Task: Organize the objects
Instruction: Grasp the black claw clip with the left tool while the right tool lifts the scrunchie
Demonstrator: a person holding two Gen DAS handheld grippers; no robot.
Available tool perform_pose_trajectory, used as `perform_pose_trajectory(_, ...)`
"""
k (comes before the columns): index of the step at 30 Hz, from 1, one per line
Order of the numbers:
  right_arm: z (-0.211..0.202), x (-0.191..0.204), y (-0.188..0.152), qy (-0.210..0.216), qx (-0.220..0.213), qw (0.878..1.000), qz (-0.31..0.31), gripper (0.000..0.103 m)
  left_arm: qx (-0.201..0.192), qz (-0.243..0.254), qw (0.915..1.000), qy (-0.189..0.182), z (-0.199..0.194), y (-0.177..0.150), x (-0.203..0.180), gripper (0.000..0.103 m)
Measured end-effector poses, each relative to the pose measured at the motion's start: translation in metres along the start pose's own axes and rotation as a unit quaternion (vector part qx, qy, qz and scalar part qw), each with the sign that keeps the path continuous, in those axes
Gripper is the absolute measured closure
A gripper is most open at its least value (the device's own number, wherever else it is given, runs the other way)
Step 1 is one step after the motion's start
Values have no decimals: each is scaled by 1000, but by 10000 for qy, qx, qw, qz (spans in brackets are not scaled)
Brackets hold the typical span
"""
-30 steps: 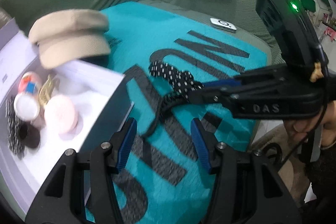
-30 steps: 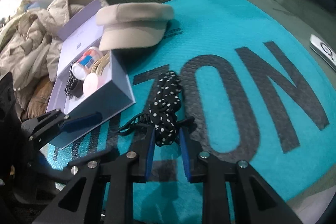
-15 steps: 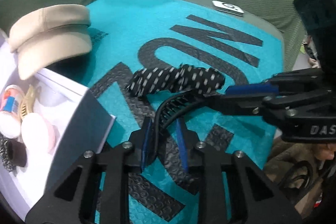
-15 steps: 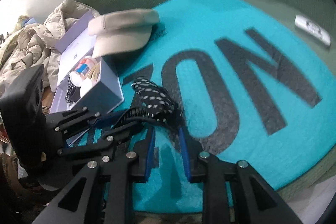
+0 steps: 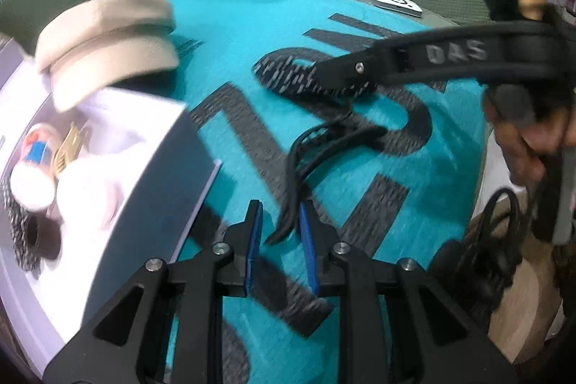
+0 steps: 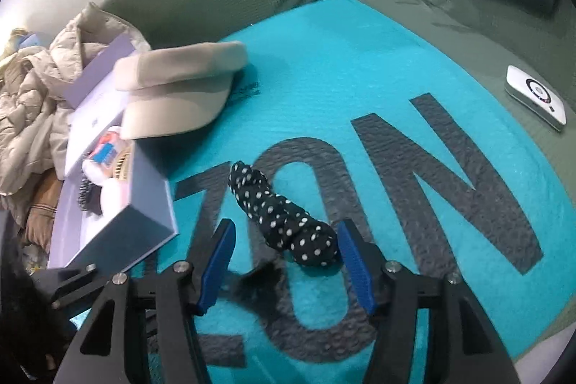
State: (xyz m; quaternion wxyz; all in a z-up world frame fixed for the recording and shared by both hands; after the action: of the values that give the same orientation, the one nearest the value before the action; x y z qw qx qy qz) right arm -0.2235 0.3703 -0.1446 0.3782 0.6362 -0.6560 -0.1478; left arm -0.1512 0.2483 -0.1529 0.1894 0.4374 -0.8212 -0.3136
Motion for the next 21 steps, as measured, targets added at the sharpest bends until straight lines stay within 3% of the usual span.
perform_pose_trajectory(2, 5, -3, -4, 4, 75, 9999, 109, 52, -15, -164, 9999, -18, -6, -5, 7, 83)
perform_pose_trajectory(4, 3, -5, -6, -177, -16, 9998, -22, 68, -64, -281, 9995, -140, -10, -6, 9, 83)
perform_pose_trajectory(9, -4, -10, -14, -272, -152, 9995, 105, 82, -337, -389, 9982, -323, -17, 0, 9, 83)
perform_pose_trajectory(13, -16, -18, -22, -320, -265, 9985, 368, 83, -532, -84, 9981, -311, -13, 15, 0, 83)
perform_pose_trajectory(21, -36, -25, -39, -239, -217, 9979, 554, 83, -525, 350, 9974, -340, 15, 34, -12, 81)
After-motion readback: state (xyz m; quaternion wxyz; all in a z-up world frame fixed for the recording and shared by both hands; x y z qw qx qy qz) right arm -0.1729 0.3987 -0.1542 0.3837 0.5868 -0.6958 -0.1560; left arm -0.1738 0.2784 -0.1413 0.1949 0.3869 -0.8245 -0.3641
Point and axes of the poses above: each gripper's, at about its wrist camera, not at the fingertips, and z roughly the way its jaws point, x to its left, y to its top, the point moved 6 cm from there along z, roughly the way its jaws point, and after that the axes turned 10 degrees about -x, right-handed, at the moved point
